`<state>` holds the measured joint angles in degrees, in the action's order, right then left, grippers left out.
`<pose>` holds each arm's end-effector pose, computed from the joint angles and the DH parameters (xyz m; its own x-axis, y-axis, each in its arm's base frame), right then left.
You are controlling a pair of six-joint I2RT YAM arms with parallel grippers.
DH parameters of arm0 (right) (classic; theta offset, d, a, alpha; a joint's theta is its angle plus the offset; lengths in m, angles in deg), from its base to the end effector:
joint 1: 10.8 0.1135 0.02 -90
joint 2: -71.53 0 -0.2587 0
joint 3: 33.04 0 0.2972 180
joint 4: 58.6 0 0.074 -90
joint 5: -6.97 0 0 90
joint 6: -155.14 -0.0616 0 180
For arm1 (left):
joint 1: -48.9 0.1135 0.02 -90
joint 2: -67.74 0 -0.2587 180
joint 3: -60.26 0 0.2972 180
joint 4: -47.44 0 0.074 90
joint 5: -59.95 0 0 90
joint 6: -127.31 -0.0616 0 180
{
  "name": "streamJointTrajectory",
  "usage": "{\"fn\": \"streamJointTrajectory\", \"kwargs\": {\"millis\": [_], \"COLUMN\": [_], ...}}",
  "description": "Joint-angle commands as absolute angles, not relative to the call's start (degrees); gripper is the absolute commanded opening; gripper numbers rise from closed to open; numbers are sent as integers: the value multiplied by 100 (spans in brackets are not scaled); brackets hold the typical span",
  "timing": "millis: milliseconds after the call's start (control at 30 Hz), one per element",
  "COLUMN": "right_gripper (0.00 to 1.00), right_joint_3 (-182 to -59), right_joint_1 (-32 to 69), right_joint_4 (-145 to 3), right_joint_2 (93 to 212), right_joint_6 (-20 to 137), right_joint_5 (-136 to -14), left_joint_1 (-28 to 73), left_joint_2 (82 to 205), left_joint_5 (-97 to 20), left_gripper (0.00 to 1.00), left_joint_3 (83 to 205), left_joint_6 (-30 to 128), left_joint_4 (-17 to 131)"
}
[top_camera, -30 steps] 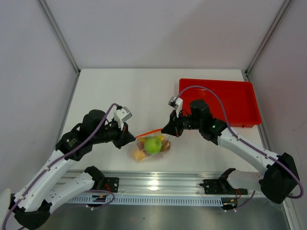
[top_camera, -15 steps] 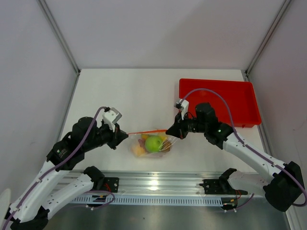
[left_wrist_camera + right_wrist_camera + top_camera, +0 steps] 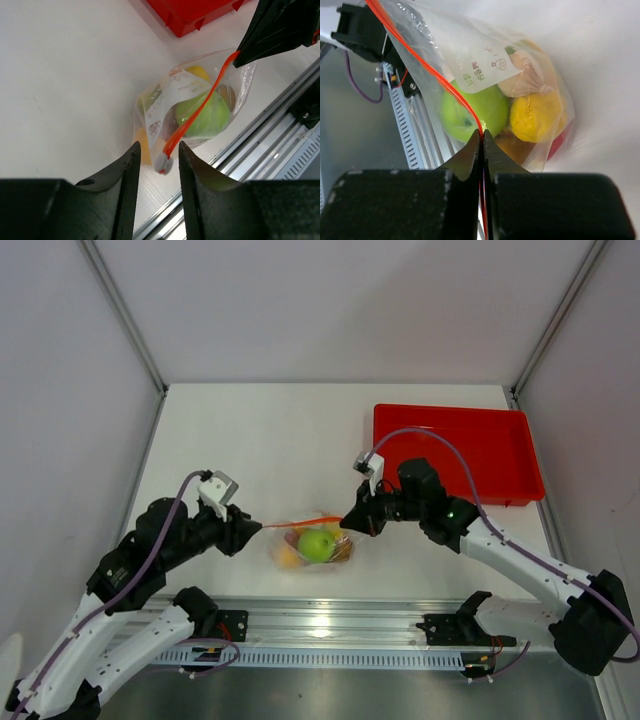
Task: Place the food in the zip-top bag and seal the zipper
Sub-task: Zip the zipper food storage bag at the center of the board.
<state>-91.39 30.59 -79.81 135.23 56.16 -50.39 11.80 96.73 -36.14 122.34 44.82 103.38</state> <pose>0.2135 0.2325 0.2614 -0.4747 -0.2432 -0.8459 -0.8551 0.3551 0.3778 0.1295 -0.1062 0.3486 -0.3956 0.1363 -0.9082 0.6315 0.7584 -0.1613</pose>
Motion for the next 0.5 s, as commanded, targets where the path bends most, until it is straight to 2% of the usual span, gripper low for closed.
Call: {"fn": "streamJointTrajectory", "kwargs": {"millis": [0,100,167,200,233,467], "right_gripper": [0,0,0,0,0,0], "right_joint_3": [-9548,-9663,-9777,-9812,-9891,-10514], "right_joint_1": [3384,3595,3701,3745,3824,4263], "right_joint_4": [-8009,-7965,-7948,-7939,-7939,-8053], "right_joint_2": [13797,14007,14096,14157,14192,14535], "right_joint_6": [5687,5679,5670,5652,5644,5635], "right_joint_5": [-5227,-5271,-5297,-5306,-5297,-5359], "left_joint_1": [1208,1208,1208,1208,1208,1208], "left_joint_2": [9560,9464,9393,9297,9244,8699], "left_joint_5": [-3471,-3384,-3322,-3287,-3200,-2575], "left_gripper": [43,60,85,94,99,100], "left_joint_3": [12288,12253,12245,12253,12262,12481], "left_joint_6": [4549,4601,4610,4619,4619,4566], "left_joint_4": [10295,10303,10321,10330,10321,10172]}}
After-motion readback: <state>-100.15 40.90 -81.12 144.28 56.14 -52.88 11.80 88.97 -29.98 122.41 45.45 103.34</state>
